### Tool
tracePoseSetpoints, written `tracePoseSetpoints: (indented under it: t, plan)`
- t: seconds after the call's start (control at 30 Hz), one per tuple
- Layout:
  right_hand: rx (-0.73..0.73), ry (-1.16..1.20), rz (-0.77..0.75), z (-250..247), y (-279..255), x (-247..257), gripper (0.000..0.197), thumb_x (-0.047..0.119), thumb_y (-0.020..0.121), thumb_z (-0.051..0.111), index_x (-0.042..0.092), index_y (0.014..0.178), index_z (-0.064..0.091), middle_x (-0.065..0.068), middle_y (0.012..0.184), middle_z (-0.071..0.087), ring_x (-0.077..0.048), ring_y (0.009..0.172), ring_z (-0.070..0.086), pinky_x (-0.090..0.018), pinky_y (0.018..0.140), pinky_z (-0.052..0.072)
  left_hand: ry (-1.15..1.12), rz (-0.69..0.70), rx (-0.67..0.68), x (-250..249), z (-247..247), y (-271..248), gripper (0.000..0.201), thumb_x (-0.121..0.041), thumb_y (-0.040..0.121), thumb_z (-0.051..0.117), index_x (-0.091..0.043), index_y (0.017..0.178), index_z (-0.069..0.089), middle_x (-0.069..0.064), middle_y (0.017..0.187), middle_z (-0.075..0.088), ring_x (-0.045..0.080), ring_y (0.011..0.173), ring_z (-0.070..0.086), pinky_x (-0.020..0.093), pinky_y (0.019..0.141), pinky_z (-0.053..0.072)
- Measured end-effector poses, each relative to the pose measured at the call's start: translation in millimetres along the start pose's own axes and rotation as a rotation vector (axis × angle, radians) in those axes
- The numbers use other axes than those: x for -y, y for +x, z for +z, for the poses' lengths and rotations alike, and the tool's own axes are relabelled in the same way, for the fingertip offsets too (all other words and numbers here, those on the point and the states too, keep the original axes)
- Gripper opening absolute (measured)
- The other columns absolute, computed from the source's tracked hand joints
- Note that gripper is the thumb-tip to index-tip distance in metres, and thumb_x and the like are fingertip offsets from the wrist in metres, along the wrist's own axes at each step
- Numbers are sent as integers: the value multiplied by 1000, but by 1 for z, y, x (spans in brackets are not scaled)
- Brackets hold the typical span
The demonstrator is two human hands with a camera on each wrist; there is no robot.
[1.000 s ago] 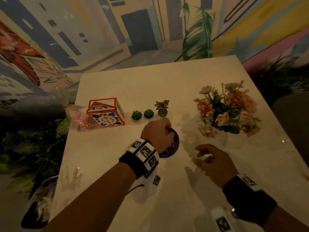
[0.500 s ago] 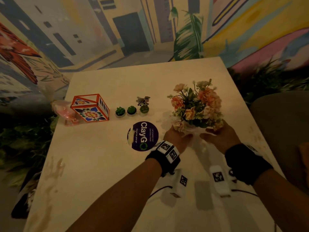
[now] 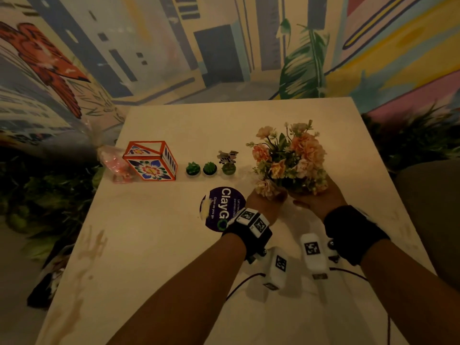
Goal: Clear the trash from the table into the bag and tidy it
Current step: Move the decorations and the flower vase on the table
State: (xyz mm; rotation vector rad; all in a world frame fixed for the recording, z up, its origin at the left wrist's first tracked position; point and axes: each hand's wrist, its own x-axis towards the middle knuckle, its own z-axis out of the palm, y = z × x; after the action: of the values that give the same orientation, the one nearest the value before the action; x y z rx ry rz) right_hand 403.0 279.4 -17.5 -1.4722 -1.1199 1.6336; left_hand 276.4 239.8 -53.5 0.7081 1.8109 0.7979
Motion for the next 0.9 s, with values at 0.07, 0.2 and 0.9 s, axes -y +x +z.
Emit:
tracePoseSetpoints:
  t: [0.07, 0.2, 0.9]
  plan:
    - [39, 7, -7, 14, 4, 9, 63, -16, 73, 66, 8, 126, 44, -12, 115, 55, -31, 103, 54, -59, 92, 46, 72, 27, 14, -3, -14, 10, 52, -39, 81, 68, -2, 116, 59, 19, 111, 66, 24, 86, 64, 33, 79, 53]
    - [108, 36, 12, 36, 15, 22, 52, -15, 79, 60, 18, 115, 42, -8, 109, 55, -34, 104, 54, -67, 97, 36, 628, 163, 65, -20, -40, 18, 52, -31, 96, 48, -7, 140, 38, 16, 147, 38, 28, 124, 47, 35, 105, 37]
    - [86, -253, -50, 51, 39, 26, 56, -4, 76, 70, 5, 125, 46, -15, 95, 59, -21, 64, 54, -23, 46, 47, 1142, 420, 159, -40, -57, 23, 53, -24, 100, 39, -18, 149, 21, 9, 148, 37, 29, 131, 39, 34, 103, 36]
